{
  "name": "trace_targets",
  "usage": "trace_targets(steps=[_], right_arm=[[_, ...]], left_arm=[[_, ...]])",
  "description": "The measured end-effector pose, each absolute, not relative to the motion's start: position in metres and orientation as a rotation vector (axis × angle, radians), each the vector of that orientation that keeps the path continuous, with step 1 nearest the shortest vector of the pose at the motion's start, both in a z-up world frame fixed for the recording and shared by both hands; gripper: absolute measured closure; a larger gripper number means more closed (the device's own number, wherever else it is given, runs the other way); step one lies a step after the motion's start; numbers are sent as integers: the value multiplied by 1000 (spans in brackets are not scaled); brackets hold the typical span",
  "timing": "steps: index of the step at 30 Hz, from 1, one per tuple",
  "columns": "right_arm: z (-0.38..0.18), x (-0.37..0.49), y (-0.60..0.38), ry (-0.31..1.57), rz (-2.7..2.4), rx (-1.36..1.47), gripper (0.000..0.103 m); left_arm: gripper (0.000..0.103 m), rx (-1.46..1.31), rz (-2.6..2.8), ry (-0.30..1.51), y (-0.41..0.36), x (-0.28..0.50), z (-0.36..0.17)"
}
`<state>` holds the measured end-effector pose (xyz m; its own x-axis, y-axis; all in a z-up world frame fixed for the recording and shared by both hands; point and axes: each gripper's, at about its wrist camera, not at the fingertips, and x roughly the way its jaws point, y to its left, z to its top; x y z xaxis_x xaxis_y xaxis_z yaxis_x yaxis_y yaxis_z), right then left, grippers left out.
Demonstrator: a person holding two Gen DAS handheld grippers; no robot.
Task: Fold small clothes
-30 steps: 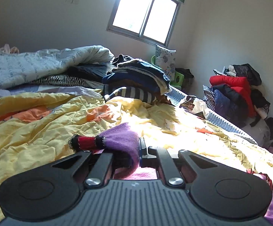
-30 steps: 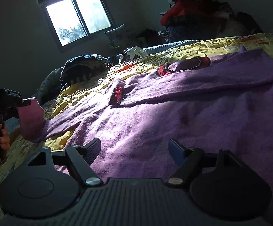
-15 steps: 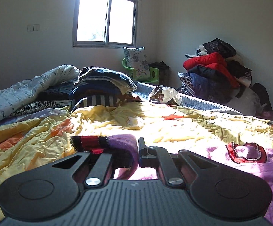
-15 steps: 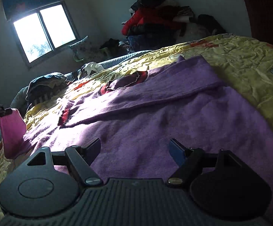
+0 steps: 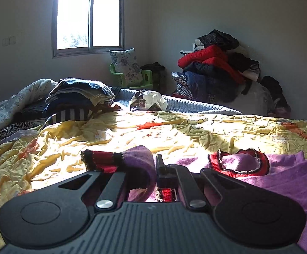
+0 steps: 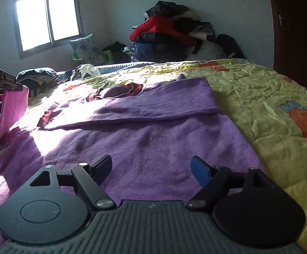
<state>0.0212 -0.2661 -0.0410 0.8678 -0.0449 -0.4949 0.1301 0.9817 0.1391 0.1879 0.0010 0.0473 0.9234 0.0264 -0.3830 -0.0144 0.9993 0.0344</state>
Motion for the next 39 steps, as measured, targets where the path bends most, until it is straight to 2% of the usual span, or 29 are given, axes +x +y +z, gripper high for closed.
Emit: trace_targets(steps=[2,9,39], right_arm=[[-45,20,-270,504,-100,168,18],[-56,16,-296,499,-81,350,17],[-58,14,-299,486,-51,392,11]], left_arm=[[97,52,-1,394,-14,189,45],[97,129,-25,409,-47,190,35],[97,235,-73,395,-122,197,43]])
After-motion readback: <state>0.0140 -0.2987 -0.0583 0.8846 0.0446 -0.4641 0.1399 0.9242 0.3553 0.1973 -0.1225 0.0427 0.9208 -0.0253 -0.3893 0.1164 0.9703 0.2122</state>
